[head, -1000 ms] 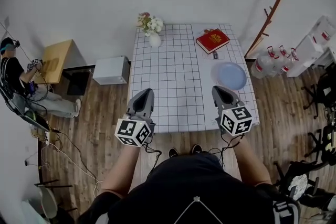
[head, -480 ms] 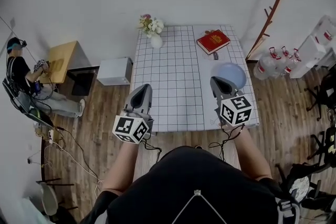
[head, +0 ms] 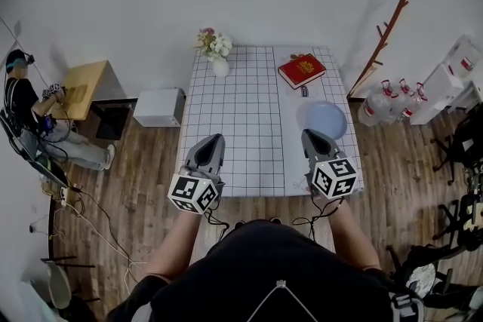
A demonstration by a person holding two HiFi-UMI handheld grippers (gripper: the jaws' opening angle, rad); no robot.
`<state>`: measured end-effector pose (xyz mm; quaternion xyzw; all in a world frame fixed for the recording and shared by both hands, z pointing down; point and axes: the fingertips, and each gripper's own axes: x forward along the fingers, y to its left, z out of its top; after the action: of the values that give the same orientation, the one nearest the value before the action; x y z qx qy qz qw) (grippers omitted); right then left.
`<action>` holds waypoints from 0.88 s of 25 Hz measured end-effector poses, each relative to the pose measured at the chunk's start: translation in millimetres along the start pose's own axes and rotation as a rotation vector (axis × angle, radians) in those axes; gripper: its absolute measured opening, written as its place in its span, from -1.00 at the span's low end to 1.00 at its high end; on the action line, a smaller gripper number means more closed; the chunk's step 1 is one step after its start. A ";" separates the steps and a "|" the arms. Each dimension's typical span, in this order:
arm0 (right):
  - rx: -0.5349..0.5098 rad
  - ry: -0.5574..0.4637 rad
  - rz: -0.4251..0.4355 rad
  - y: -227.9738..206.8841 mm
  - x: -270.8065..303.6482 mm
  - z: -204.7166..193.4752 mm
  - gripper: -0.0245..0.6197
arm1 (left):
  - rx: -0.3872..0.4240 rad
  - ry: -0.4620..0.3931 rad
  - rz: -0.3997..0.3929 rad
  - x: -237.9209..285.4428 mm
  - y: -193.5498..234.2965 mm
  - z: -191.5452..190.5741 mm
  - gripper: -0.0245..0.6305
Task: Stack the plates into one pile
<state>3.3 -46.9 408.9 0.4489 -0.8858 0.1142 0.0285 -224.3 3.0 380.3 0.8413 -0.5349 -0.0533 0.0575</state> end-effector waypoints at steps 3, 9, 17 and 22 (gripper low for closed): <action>-0.009 0.003 -0.005 -5.0 -1.4 -0.1 -0.90 | 0.002 0.010 0.019 -1.0 4.0 -3.7 -0.94; -0.001 0.021 -0.030 -16.7 -3.6 -7.7 -0.91 | 0.004 0.004 0.033 -0.3 7.1 -0.5 -0.94; -0.022 0.019 -0.022 -14.7 -0.6 -6.7 -0.90 | 0.018 0.016 0.041 -0.6 5.7 -3.8 -0.94; -0.027 0.024 -0.017 -14.0 3.0 -6.4 -0.90 | 0.018 0.027 0.046 0.6 8.4 -5.2 -0.94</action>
<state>12.4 -55.8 418.1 0.4547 -0.8829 0.1075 0.0461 -230.7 -0.9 386.7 0.8298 -0.5538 -0.0359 0.0581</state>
